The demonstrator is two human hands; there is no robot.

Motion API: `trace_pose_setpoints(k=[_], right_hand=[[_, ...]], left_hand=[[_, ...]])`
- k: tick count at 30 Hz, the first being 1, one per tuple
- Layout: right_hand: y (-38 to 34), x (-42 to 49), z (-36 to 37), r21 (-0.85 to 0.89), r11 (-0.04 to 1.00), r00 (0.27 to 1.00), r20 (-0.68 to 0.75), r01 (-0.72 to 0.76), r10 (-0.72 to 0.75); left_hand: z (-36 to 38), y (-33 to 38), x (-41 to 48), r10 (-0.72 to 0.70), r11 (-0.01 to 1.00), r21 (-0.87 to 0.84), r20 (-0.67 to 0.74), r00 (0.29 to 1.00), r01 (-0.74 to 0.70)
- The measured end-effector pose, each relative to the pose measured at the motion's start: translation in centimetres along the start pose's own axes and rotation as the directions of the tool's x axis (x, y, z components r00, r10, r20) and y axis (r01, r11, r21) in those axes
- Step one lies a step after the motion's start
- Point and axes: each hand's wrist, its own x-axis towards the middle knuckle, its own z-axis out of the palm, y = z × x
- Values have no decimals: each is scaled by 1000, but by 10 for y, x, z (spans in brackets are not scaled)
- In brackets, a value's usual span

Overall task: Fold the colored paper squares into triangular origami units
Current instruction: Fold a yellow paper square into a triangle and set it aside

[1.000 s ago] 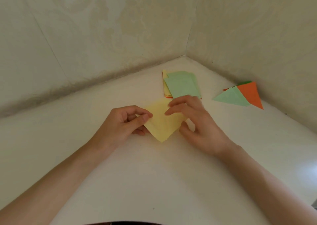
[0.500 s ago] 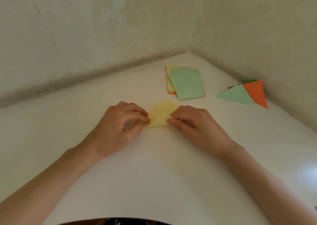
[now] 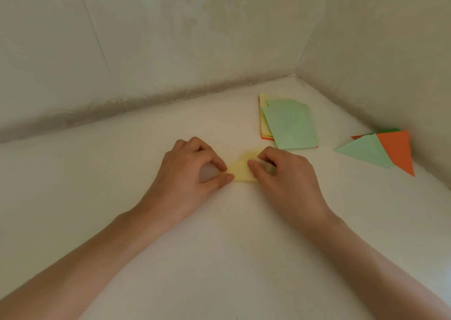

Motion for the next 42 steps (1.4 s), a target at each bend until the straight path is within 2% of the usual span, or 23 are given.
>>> trace_pose_setpoints(k=[7, 11, 19, 25, 42], right_hand=[[-2, 0, 3, -60, 998, 999, -32, 17, -19], [-3, 0, 5, -102, 995, 999, -37, 12, -16], [-6, 1, 8, -134, 991, 999, -46, -5, -1], [-6, 1, 9, -137, 991, 1000, -20, -6, 3], [-7, 2, 10, -174, 985, 1000, 8, -19, 20]], left_hand=[[5, -2, -1, 43, 997, 71, -34, 998, -41], [5, 1, -3, -16, 993, 118, -82, 996, 26], [1, 5, -3, -103, 993, 55, -70, 992, 107], [3, 9, -4, -121, 962, 239, -63, 991, 133], [9, 13, -6, -88, 969, 219, -135, 987, 116]])
